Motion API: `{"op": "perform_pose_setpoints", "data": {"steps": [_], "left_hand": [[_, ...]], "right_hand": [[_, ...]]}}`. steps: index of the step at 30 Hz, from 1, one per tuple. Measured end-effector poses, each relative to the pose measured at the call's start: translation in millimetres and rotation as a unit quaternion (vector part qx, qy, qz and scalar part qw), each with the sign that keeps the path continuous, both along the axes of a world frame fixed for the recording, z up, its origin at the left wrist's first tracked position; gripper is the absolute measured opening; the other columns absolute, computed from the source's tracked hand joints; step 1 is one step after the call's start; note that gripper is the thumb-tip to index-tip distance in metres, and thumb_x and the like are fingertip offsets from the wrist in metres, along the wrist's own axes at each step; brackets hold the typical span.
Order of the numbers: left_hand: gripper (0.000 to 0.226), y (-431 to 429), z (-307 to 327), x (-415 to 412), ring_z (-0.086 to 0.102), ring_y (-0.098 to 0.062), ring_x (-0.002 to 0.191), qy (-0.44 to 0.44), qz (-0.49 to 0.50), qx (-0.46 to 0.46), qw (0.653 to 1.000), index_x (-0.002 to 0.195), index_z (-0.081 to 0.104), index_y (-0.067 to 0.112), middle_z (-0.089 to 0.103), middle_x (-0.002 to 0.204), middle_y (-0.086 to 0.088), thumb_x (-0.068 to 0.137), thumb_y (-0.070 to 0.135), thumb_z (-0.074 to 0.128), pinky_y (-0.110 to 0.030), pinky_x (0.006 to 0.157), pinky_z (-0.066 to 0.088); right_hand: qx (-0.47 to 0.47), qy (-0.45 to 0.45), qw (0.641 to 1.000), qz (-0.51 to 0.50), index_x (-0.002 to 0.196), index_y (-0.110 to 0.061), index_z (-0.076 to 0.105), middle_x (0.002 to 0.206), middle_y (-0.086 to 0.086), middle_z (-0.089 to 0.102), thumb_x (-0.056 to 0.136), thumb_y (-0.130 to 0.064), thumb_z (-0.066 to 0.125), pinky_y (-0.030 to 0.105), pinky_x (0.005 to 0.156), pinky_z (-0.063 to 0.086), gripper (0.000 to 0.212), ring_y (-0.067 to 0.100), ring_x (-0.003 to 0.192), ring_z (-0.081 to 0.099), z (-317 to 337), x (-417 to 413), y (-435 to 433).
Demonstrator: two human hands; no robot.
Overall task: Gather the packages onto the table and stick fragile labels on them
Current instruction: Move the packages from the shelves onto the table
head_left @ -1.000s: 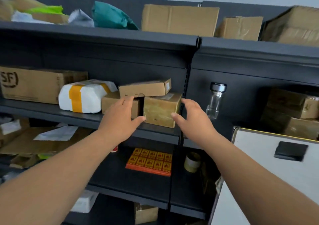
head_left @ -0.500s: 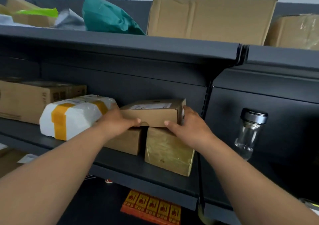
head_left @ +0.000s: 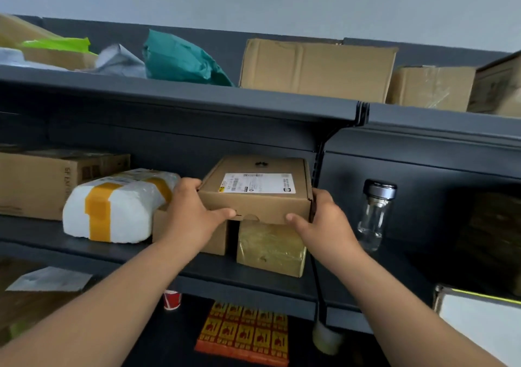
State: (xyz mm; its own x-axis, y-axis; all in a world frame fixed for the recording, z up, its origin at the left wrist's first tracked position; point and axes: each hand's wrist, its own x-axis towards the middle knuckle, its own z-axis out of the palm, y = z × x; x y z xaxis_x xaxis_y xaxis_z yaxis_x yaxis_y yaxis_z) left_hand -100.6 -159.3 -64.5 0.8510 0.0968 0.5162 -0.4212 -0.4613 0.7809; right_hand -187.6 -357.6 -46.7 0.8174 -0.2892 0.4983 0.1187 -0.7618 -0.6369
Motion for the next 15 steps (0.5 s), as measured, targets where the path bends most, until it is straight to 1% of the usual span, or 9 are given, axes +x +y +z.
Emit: {"op": "perform_pose_setpoints", "data": {"steps": [2, 4, 6, 8, 11, 13, 15], "left_hand": [[0.079, 7.0, -5.3, -19.1, 0.051, -0.015, 0.108, -0.021, -0.012, 0.002, 1.000, 0.124, 0.040, 0.018, 0.048, 0.121, 0.001, 0.062, 0.031, 0.087, -0.034, 0.088, 0.050], [0.079, 15.4, -9.8, -40.6, 0.049, -0.014, 0.111, -0.038, -0.025, 0.001, 0.999, 0.125, 0.039, 0.018, 0.046, 0.124, 0.000, 0.063, 0.030, 0.087, -0.035, 0.090, 0.050], [0.080, 25.2, -13.9, -63.6, 0.048, -0.014, 0.112, -0.059, -0.033, 0.008, 0.998, 0.126, 0.038, 0.018, 0.044, 0.124, 0.001, 0.063, 0.030, 0.087, -0.035, 0.091, 0.051], [0.081, 35.7, -18.4, -87.5, 0.047, -0.014, 0.113, -0.078, -0.039, 0.016, 0.996, 0.125, 0.039, 0.017, 0.043, 0.123, 0.001, 0.062, 0.031, 0.087, -0.035, 0.092, 0.050], [0.079, 47.6, -24.8, -125.3, 0.044, -0.011, 0.111, -0.103, -0.066, 0.020, 0.992, 0.125, 0.040, 0.015, 0.042, 0.123, -0.001, 0.063, 0.028, 0.087, -0.027, 0.091, 0.048], [0.076, 52.0, -27.3, -150.7, 0.042, -0.007, 0.108, -0.105, -0.094, 0.012, 0.990, 0.126, 0.040, 0.014, 0.041, 0.124, -0.001, 0.066, 0.026, 0.085, -0.022, 0.087, 0.044], [0.072, 52.9, -28.2, -174.1, 0.043, -0.007, 0.108, -0.099, -0.126, 0.004, 0.987, 0.125, 0.039, 0.015, 0.042, 0.124, 0.000, 0.068, 0.027, 0.083, -0.019, 0.082, 0.042]], "right_hand": [[0.045, -0.008, 0.999, 0.001, 0.139, -0.018, 0.035, 0.116, -0.009, 0.054, 0.090, -0.040, 0.061, 0.024, 0.083, 0.048, 0.059, 0.009, 0.104, 0.054, -3.4, -21.4, 8.9], [0.082, -0.017, 0.996, -0.012, 0.136, -0.018, 0.037, 0.115, -0.008, 0.055, 0.092, -0.047, 0.052, 0.020, 0.073, 0.045, 0.055, 0.006, 0.097, 0.055, -7.5, -43.8, 20.5], [0.114, -0.029, 0.993, -0.031, 0.128, -0.019, 0.042, 0.107, -0.009, 0.055, 0.095, -0.047, 0.047, 0.018, 0.063, 0.041, 0.044, 0.003, 0.089, 0.052, -11.9, -68.3, 32.9], [0.145, -0.041, 0.988, -0.044, 0.119, -0.022, 0.044, 0.101, -0.012, 0.052, 0.096, -0.044, 0.047, 0.018, 0.061, 0.040, 0.031, 0.003, 0.087, 0.051, -17.5, -94.8, 45.1], [0.180, -0.055, 0.980, -0.060, 0.113, -0.025, 0.044, 0.100, -0.014, 0.051, 0.096, -0.039, 0.049, 0.019, 0.065, 0.043, 0.023, 0.003, 0.089, 0.051, -27.6, -136.2, 59.8], [0.183, -0.060, 0.978, -0.080, 0.115, -0.025, 0.044, 0.104, -0.013, 0.052, 0.096, -0.039, 0.050, 0.020, 0.069, 0.044, 0.025, 0.004, 0.093, 0.052, -32.9, -164.8, 65.7], [0.187, -0.061, 0.975, -0.105, 0.119, -0.024, 0.045, 0.108, -0.010, 0.054, 0.095, -0.040, 0.051, 0.025, 0.077, 0.048, 0.029, 0.007, 0.097, 0.053, -36.0, -193.7, 67.8]]}}
